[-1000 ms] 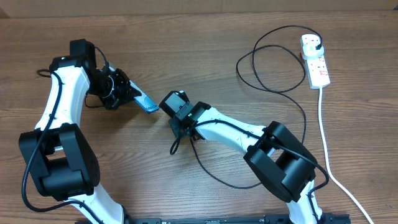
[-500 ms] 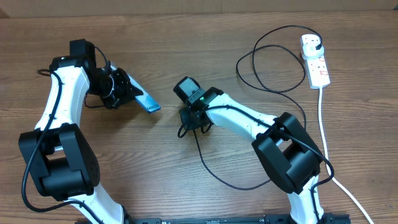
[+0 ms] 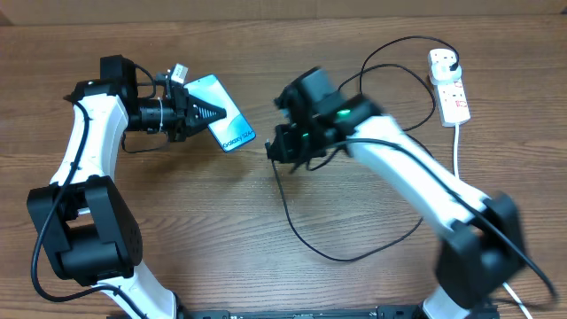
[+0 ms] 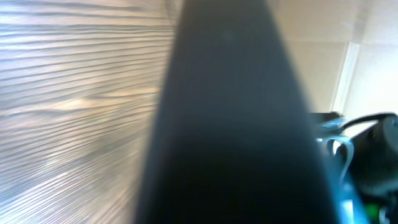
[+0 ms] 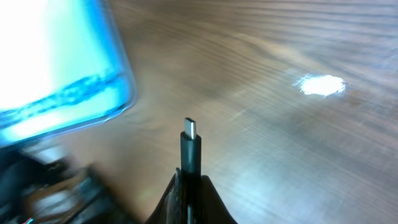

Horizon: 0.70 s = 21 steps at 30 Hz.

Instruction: Plug charger to phone and switch on socket

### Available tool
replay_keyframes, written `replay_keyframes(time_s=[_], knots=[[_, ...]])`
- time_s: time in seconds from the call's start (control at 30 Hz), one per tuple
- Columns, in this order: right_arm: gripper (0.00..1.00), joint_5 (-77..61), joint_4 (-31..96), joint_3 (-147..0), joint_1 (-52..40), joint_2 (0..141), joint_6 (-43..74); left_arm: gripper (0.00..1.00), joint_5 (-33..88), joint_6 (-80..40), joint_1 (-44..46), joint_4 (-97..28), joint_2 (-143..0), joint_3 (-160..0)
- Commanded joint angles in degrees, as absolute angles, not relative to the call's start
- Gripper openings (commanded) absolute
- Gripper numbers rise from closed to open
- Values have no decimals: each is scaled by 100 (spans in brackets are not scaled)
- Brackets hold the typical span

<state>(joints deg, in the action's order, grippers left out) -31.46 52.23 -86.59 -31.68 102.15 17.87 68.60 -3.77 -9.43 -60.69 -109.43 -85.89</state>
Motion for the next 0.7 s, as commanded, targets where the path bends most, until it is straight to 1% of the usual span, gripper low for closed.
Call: replay_keyframes(time_s=[0.0,0.13,0.27,0.37,0.53,0.67], knots=[[4,-4652,5596,-8820,-2908,9686,1297,4,8178,198,-974,-6084,-10899,-8635],[4,-5052,6471,-8820,-2681,9426,878,4,9072,451,-974,-6080,-10899,-8635],[4,-6416,7024,-8807,-2628,9419,-156,4,9065,366,-939,-6254,-10899,-8637],[4,-6947,7102,-8807,-2628,9419,-379,4,9065,381,-808,-6563,-10897,-8637],[4,-6947,6997,-8805,-2628,9419,-368,4,9067,386,-473,-6619,-10897,-8637],[4,-6473,6997,-8785,-2628,9419,-148,4,9065,384,-329,-6617,-10897,-8637]])
